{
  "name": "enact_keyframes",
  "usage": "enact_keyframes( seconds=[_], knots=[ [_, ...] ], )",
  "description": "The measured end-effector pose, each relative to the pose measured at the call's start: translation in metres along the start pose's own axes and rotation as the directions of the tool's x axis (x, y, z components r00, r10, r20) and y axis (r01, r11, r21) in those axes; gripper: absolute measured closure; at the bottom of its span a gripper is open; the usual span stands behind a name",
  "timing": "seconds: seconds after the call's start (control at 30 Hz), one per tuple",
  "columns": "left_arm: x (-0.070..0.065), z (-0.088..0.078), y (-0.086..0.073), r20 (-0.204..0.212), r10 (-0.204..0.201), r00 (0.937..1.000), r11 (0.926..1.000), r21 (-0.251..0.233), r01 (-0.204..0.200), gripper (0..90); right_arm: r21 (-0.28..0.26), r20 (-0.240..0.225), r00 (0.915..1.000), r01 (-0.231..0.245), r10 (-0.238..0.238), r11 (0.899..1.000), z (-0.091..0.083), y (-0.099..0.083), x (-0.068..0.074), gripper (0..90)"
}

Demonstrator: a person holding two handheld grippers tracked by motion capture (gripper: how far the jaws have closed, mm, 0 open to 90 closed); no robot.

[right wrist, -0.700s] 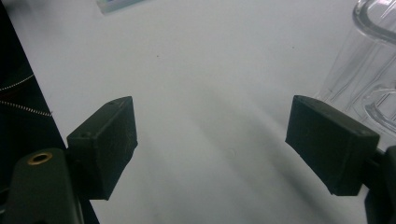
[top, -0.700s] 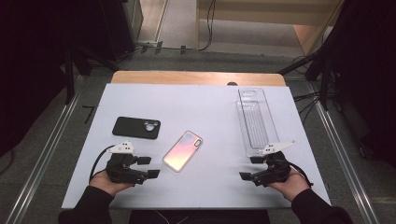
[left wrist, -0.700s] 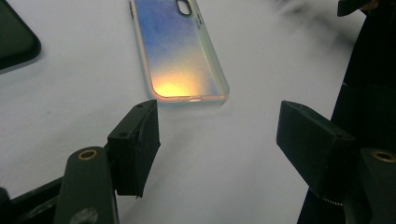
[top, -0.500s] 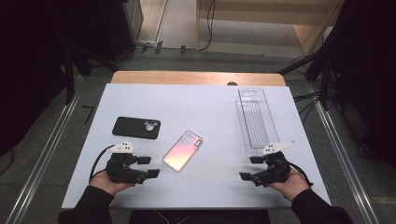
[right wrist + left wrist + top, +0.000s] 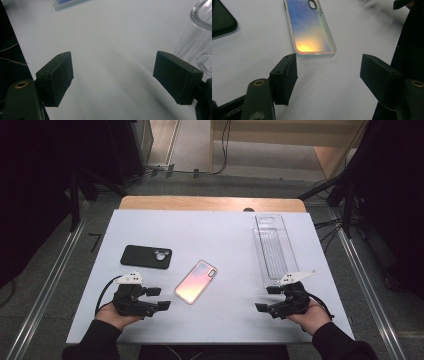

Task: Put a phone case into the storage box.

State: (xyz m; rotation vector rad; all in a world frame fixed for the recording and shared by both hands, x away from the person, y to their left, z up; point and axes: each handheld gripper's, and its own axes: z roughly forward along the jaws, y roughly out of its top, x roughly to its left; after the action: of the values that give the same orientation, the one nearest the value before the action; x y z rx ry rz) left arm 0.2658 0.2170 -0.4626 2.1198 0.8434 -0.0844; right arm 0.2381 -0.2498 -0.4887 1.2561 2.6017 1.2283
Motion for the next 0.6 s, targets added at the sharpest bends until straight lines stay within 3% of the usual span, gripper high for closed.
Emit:
enact_keyframes(
  seconds=[0.1,0.37,0.6],
  knots=[
    [0.0005,0.0003,-0.0003,0.000,0.004,1.0000,1.0000,0.000,-0.004,30.3,0.012,-0.005,1.0000,0.002,-0.002,1.000,0.0016,0.0010,-0.0004,15.0],
    [0.0064,-0.0011,0.0001,0.000,-0.041,0.9992,0.9991,-0.006,0.041,30.4,0.014,-0.001,1.0000,0.003,-0.003,1.000,0.0021,0.0033,-0.0018,15.0],
    [0.0023,-0.0004,0.0052,-0.005,-0.046,0.9989,0.9989,-0.011,0.046,30.4,0.014,0.003,1.0000,0.001,-0.001,1.000,0.0019,0.0023,-0.0024,15.0]
  ],
)
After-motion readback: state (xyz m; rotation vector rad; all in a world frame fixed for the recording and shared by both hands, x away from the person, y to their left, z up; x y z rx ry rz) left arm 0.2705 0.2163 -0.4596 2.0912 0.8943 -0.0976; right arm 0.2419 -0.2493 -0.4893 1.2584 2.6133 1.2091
